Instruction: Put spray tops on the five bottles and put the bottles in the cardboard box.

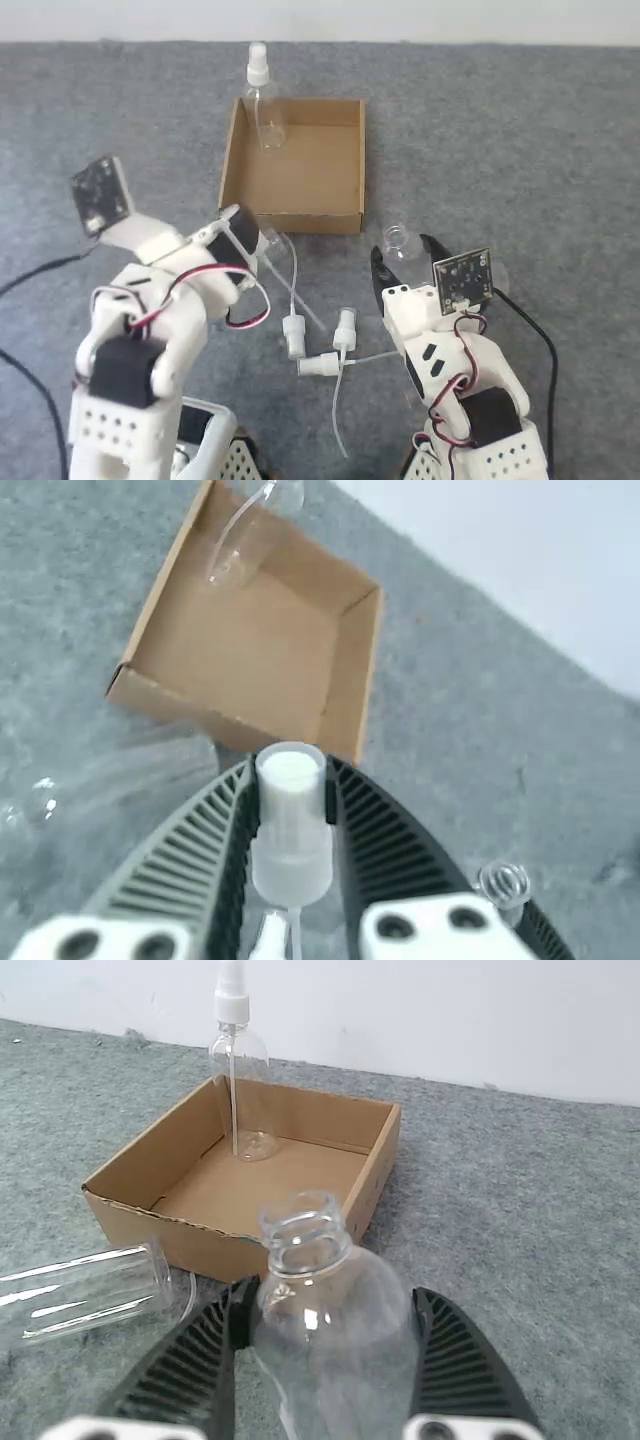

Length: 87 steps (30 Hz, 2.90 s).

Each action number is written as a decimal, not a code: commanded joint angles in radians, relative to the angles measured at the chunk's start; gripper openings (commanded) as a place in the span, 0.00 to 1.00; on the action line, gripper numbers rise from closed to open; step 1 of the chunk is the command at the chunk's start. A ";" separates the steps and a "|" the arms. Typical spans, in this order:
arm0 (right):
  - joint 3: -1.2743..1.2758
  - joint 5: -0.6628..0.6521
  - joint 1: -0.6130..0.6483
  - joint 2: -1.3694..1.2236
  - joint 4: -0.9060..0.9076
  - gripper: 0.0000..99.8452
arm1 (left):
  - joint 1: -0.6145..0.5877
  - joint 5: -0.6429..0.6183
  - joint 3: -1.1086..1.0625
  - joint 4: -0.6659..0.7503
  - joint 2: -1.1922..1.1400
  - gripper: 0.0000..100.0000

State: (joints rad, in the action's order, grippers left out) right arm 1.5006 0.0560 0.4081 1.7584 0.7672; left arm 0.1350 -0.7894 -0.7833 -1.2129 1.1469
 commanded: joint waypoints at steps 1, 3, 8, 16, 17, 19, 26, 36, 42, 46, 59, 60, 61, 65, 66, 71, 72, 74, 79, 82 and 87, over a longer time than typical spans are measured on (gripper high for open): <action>-0.008 -0.012 0.012 0.019 0.004 0.10 | -0.005 0.000 -0.041 0.124 0.147 0.01; -0.008 -0.012 0.012 0.019 0.004 0.10 | -0.005 0.000 -0.071 0.170 0.209 0.01; -0.009 -0.012 0.012 0.019 0.004 0.10 | 0.003 0.044 -0.145 0.255 0.342 0.01; -0.014 -0.012 0.067 0.019 0.036 0.10 | 0.005 0.060 -0.255 0.436 0.486 0.01; -0.017 -0.014 0.081 0.019 0.047 0.10 | 0.005 0.060 -0.274 0.465 0.503 0.01; -0.017 -0.014 0.104 0.019 0.056 0.10 | 0.005 0.060 -0.311 0.520 0.531 0.01; -0.014 -0.015 0.117 0.019 0.058 0.10 | 0.038 0.060 -0.358 0.577 0.582 0.01; -0.009 -0.097 0.117 0.019 0.058 0.10 | 0.147 0.061 -0.360 0.580 0.580 0.01; -0.009 -0.098 0.117 0.019 0.058 0.10 | 0.150 0.060 -0.403 0.618 0.582 0.01; -0.009 -0.098 0.117 0.019 0.058 0.10 | 0.146 0.061 -0.455 0.695 0.582 0.01; -0.011 -0.098 0.119 0.019 0.059 0.10 | 0.150 0.061 -0.473 0.709 0.582 0.01; -0.011 -0.098 0.119 0.019 0.059 0.10 | 0.150 0.061 -0.475 0.706 0.582 0.01; -0.011 -0.098 0.119 0.019 0.059 0.10 | 0.150 0.061 -0.484 0.707 0.582 0.01; -0.011 -0.098 0.119 0.019 0.059 0.10 | 0.150 0.061 -0.521 0.710 0.583 0.01; -0.011 -0.098 0.119 0.019 0.059 0.10 | 0.150 0.061 -0.524 0.710 0.585 0.01; -0.011 -0.098 0.119 0.019 0.059 0.10 | 0.152 0.061 -0.530 0.709 0.582 0.01; -0.011 -0.098 0.119 0.019 0.059 0.10 | 0.153 0.061 -0.536 0.709 0.582 0.01; -0.011 -0.098 0.119 0.019 0.059 0.10 | 0.173 0.063 -0.552 0.709 0.583 0.01; -0.008 -0.100 0.170 0.019 0.068 0.10 | 0.259 0.064 -0.595 0.709 0.586 0.01; -0.015 -0.100 0.200 0.019 0.102 0.10 | 0.284 0.064 -0.608 0.704 0.586 0.01; -0.015 -0.100 0.203 0.019 0.107 0.10 | 0.348 0.127 -0.657 0.704 0.588 0.01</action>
State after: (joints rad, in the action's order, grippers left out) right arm 1.5006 -0.0330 0.5999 1.7584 0.8669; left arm 0.4327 -0.7142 -1.4262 -0.5378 1.7146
